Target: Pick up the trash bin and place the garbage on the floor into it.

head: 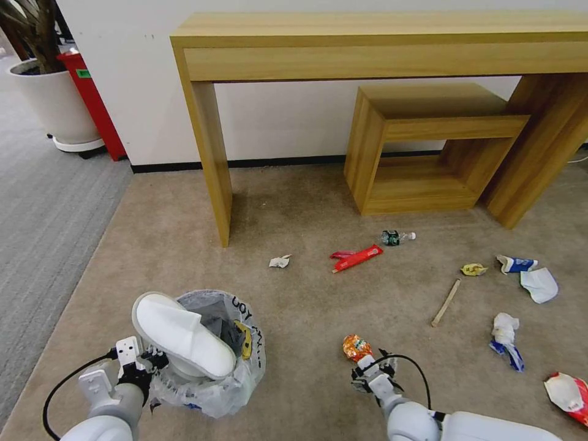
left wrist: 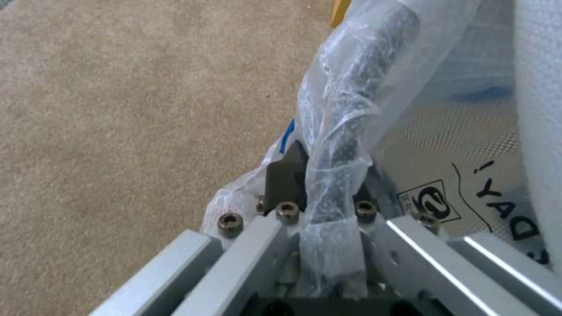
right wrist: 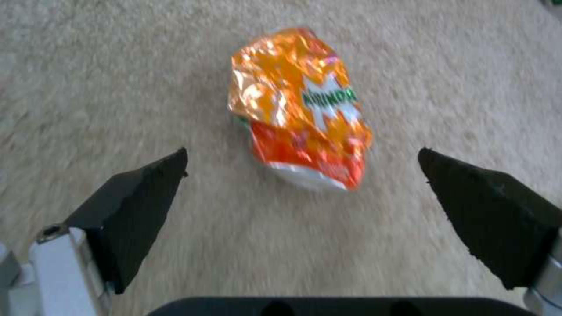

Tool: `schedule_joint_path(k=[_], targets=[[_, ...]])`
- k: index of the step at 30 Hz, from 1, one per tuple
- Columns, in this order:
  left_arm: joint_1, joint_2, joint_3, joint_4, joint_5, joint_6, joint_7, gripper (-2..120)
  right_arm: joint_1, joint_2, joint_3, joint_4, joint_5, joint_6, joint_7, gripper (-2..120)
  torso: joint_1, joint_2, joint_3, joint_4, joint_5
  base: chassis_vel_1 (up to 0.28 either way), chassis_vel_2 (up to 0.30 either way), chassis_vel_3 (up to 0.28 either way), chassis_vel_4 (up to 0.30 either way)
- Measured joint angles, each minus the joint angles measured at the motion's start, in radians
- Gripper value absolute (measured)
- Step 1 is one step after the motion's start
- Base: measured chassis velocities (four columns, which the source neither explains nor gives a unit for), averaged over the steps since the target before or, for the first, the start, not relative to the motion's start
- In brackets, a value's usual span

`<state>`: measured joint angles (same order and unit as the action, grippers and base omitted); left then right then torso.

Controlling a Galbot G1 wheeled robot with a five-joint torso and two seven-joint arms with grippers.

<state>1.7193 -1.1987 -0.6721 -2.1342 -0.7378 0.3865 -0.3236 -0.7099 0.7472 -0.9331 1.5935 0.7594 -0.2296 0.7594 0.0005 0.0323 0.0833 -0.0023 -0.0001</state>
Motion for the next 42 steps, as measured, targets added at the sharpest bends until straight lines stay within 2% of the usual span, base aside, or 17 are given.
schedule_joint_path(k=[3, 16, 21, 25, 26, 28, 30, 31, 37, 40, 42], targets=[[0.006, -0.001, -0.003, -0.006, 0.0, -0.002, 0.0, 0, 0.011, 0.076, -0.014, -0.111, -0.044, 0.03, -0.012, 99, 0.0, 0.0, 0.0, 0.0, 0.0002, 0.0, 0.0, 0.0, 0.0], [0.006, -0.002, -0.004, -0.005, 0.0, -0.01, 0.001, 0, 0.025, 0.151, -0.008, -0.214, -0.091, 0.053, -0.024, 96, 0.0, 0.0, 0.0, 0.0, 0.0, 0.0, 0.0, 0.0, 0.0], [0.008, -0.005, -0.002, -0.006, 0.002, -0.012, 0.002, 0, 0.023, 0.164, -0.002, -0.242, -0.109, 0.06, -0.023, 86, 0.0, 0.0, 0.0, 0.0, 0.0, 0.0, 0.0, 0.0, 0.0], [0.01, -0.006, 0.0, -0.013, 0.003, -0.013, 0.003, 0, 0.017, 0.174, 0.005, -0.266, -0.123, 0.068, -0.027, 65, 0.0, 0.0, 0.0, 0.0, 0.0, 0.0, 0.0, 0.0, 0.0], [0.01, -0.006, 0.0, -0.013, 0.003, -0.013, 0.003, 0, 0.017, 0.174, 0.005, -0.266, -0.123, 0.068, -0.027, 65, 0.0, 0.0, 0.0, 0.0, 0.0, 0.0, 0.0, 0.0, 0.0], [0.014, -0.006, -0.001, -0.019, 0.002, -0.013, 0.004, 0, 0.012, 0.179, 0.009, -0.283, -0.134, 0.077, -0.03, 55, 0.0, 0.0, 0.0, 0.0, 0.0001, 0.0, 0.0, 0.0, 0.0], [0.016, -0.005, -0.001, -0.021, 0.002, -0.013, 0.004, 0, 0.01, 0.18, 0.01, -0.287, -0.137, 0.08, -0.031, 52, 0.0, 0.0, 0.0, 0.0, 0.0001, 0.0, 0.0, 0.0, 0.0], [0.016, -0.004, -0.001, -0.021, 0.002, -0.014, 0.004, 0, 0.008, 0.181, 0.013, -0.292, -0.141, 0.083, -0.031, 45, 0.0, 0.0, 0.0, 0.0, 0.0001, 0.0, 0.0, 0.0, 0.0], [0.016, -0.002, 0.0, -0.019, 0.002, -0.017, 0.004, 0, 0.0, 0.184, 0.028, -0.31, -0.157, 0.096, -0.035, 37, 0.0, 0.0, 0.0, 0.0, 0.0001, 0.0, 0.0, 0.0, 0.0], [0.012, -0.001, 0.001, -0.011, 0.002, -0.02, 0.004, 0, -0.007, 0.182, 0.046, -0.311, -0.161, 0.109, -0.038, 28, 0.0, 0.0, 0.0, 0.0, 0.0001, 0.0, 0.0, 0.0, 0.0], [0.011, -0.001, 0.002, -0.009, 0.002, -0.021, 0.004, 0, -0.009, 0.181, 0.054, -0.311, -0.163, 0.119, -0.043, 25, 0.0, 0.0, 0.0, 0.0, 0.0, 0.0, 0.0, 0.0, 0.0]])
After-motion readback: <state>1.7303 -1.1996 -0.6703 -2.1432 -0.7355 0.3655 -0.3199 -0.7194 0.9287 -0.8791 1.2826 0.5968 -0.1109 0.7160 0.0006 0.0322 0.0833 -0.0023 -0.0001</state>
